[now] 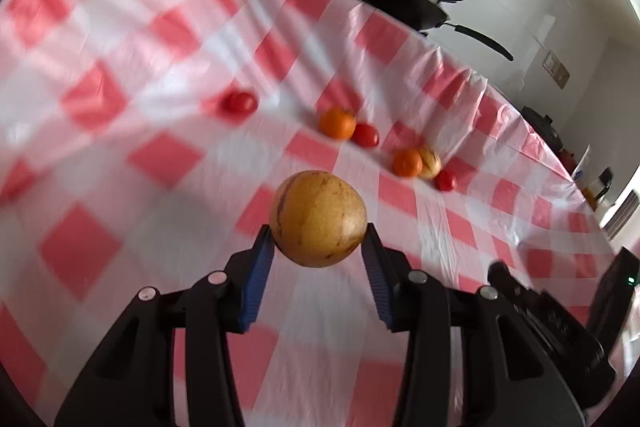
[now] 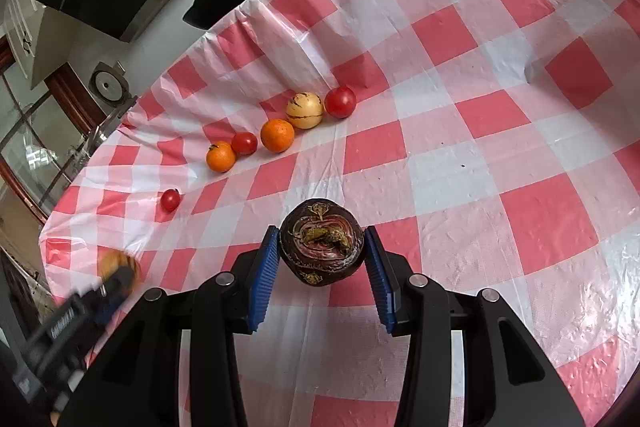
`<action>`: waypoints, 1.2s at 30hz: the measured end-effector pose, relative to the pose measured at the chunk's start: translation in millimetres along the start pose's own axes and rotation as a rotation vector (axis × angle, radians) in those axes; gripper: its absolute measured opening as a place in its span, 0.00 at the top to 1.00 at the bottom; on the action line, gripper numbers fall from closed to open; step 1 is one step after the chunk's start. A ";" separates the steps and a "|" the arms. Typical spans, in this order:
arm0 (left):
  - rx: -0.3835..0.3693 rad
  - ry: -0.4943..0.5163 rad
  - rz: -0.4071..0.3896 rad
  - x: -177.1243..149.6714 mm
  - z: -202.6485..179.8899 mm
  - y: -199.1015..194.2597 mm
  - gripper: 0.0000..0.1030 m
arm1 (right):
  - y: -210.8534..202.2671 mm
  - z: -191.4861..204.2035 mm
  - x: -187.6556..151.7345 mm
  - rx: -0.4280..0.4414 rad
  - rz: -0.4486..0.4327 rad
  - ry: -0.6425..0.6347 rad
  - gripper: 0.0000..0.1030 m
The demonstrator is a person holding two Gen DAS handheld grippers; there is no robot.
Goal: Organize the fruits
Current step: 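Carry both fruits into the white box and open both tools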
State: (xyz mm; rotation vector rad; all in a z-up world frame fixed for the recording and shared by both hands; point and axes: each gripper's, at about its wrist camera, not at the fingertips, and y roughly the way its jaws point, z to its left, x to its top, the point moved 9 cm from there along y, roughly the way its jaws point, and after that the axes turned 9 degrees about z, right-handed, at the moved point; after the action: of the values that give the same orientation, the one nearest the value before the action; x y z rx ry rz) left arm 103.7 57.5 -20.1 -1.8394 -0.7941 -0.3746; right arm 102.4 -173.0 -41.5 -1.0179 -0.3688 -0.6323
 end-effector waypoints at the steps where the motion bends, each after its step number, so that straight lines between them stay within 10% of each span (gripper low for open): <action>1: -0.006 -0.003 0.006 -3.6 2.2 -0.1 0.56 | -1.3 -0.2 0.3 0.006 -0.006 0.002 0.59; 12: 0.010 0.037 -0.046 -5.9 2.6 -14.7 0.56 | -20.9 5.7 -5.9 0.061 -0.052 0.011 0.59; 36: 0.137 0.108 -0.182 -89.8 112.6 -173.9 0.56 | -60.9 162.3 -160.0 0.336 0.156 -0.322 0.59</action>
State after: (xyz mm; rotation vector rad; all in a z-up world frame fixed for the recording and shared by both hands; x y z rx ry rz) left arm -91.2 168.9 3.9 -1.6109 -0.8927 -0.5186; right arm -58.9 -3.5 -11.6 -0.8135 -0.6483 -0.2514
